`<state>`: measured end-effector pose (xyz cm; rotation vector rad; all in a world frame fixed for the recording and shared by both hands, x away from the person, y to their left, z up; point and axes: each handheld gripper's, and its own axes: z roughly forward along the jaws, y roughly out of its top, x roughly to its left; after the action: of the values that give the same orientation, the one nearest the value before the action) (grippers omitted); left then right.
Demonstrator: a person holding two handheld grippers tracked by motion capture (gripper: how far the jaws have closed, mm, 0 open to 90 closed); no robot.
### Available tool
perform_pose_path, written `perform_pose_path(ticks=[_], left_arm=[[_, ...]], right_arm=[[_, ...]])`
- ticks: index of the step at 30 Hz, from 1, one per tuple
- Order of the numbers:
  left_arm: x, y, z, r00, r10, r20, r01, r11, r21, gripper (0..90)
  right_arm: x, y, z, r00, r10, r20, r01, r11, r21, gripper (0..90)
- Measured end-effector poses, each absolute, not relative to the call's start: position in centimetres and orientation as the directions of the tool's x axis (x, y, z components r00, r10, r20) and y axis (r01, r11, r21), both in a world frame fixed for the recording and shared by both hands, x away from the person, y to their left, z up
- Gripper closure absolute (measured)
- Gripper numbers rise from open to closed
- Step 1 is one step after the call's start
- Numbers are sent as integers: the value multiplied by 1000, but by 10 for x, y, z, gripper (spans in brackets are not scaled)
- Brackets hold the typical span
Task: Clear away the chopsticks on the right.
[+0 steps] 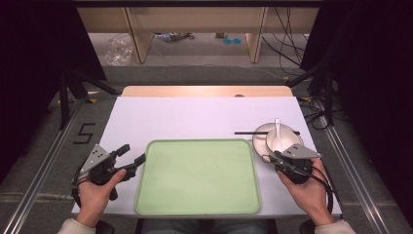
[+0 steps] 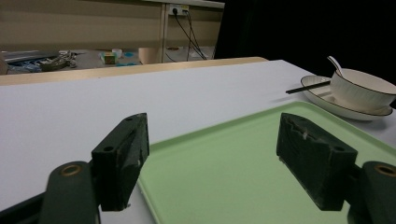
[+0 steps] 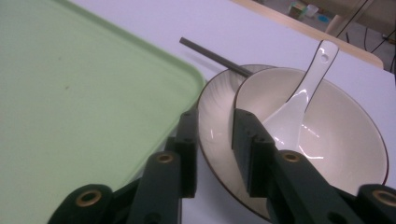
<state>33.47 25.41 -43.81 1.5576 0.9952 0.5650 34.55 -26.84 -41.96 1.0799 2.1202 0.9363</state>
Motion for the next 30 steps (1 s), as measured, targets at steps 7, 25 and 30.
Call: perform_pose_path(ticks=[7, 25, 30], left_arm=[[335, 254, -438, 524, 836, -163, 289, 5, 957, 256], [335, 254, -438, 520, 838, -165, 290, 8, 957, 256], [336, 254, -439, 520, 837, -168, 290, 13, 957, 256]], right_arm=[[355, -265, -415, -510, 834, -213, 445, 467, 764, 900], [462, -235, -401, -368, 930, -21, 723, 301, 622, 900], [480, -231, -408, -354, 935, -4, 753, 287, 592, 900]])
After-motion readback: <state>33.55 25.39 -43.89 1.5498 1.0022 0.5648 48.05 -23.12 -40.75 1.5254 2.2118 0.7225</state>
